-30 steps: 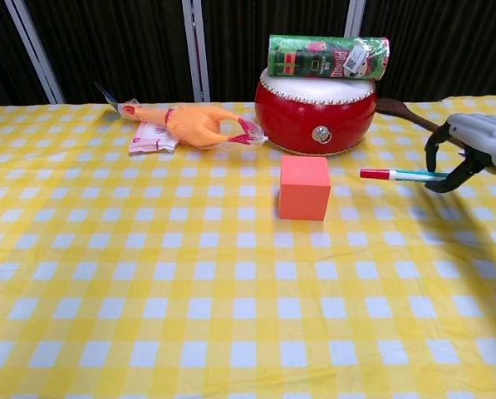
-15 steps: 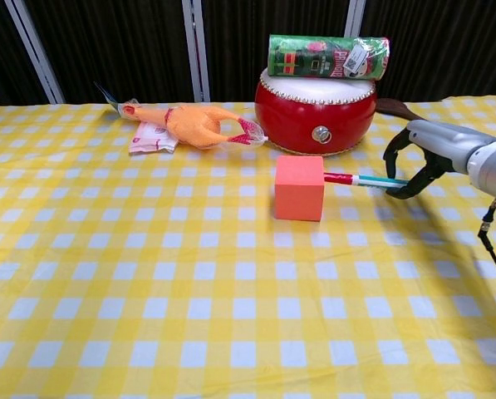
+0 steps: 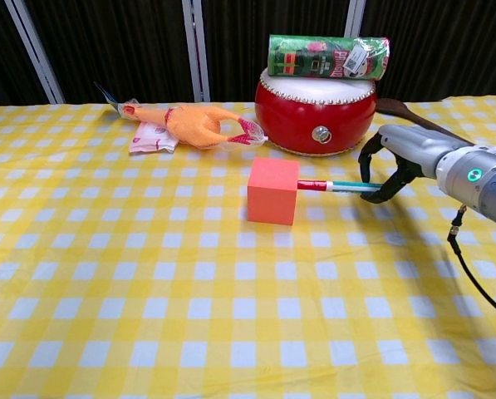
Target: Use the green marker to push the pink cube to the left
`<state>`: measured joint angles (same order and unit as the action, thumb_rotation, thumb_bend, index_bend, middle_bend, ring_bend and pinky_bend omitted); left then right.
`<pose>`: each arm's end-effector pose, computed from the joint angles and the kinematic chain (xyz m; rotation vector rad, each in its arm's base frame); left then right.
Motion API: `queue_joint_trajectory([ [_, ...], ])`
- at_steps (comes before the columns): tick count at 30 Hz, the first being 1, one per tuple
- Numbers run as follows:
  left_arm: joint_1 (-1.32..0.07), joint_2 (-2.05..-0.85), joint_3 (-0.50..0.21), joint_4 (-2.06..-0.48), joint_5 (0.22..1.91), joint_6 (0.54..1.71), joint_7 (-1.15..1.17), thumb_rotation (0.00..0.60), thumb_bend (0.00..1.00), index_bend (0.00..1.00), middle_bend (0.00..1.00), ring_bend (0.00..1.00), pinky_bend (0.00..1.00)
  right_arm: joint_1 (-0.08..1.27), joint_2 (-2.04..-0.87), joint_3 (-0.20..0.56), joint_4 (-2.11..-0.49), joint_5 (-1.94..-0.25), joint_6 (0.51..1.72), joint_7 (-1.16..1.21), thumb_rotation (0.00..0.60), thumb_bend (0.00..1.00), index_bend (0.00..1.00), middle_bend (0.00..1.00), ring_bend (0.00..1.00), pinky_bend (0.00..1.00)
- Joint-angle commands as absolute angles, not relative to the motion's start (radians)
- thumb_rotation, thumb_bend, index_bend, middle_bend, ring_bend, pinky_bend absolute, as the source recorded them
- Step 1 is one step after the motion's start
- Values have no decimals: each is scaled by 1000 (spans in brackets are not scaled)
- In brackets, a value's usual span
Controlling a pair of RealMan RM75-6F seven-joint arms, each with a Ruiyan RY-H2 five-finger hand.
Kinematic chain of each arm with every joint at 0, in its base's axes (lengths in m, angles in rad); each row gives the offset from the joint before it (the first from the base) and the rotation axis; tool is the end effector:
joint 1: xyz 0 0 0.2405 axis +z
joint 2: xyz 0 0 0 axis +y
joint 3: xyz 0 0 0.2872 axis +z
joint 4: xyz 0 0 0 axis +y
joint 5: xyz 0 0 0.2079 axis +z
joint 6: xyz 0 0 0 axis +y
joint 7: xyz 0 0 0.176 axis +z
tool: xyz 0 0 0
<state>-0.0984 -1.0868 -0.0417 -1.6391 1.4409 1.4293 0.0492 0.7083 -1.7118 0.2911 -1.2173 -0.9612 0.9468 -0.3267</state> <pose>-0.3457 0.2174 0.1769 -1.3945 -0.9256 -0.8101 -0.2091 -0.4263 -0.0421 1.5885 -1.1084 0.8749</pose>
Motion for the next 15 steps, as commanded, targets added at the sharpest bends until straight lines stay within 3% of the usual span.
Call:
queue_joint_trajectory([
  [1, -98, -1086, -42, -1640, 1440, 1430, 49, 600, 13, 0, 0, 0, 0, 701, -1704, 287, -1229, -952, 959, -340, 600, 381, 662, 268, 44, 61],
  [15, -96, -1086, -39, -1641, 1451, 1439, 49, 600, 13, 0, 0, 0, 0, 671, -1656, 275, -1297, -925, 1001, -374, 600, 381, 662, 268, 44, 61],
])
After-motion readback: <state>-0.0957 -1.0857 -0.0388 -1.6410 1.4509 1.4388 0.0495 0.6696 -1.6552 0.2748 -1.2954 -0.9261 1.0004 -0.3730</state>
